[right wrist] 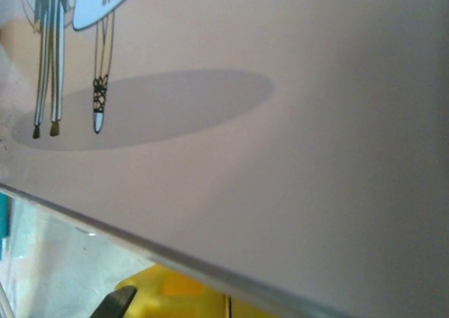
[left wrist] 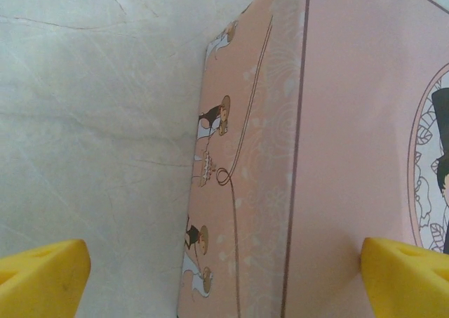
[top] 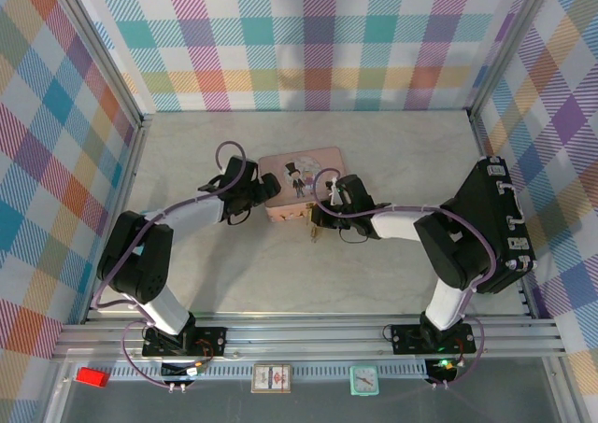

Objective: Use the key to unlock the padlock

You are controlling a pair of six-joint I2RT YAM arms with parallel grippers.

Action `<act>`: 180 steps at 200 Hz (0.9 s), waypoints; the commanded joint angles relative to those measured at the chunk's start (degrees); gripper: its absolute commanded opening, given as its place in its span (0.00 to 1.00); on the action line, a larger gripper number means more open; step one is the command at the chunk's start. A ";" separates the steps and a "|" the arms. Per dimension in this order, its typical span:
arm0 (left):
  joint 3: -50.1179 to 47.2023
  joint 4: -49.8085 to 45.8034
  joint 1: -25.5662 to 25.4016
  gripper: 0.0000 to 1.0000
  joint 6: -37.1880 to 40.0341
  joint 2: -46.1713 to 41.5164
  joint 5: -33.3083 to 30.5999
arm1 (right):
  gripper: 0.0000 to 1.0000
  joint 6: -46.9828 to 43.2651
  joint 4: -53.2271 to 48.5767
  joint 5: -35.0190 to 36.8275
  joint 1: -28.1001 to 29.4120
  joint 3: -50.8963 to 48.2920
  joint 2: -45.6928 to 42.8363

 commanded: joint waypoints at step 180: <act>-10.62 2.91 -8.08 0.97 -12.55 -1.20 -7.27 | 0.00 24.43 25.43 9.72 -1.00 -7.68 2.93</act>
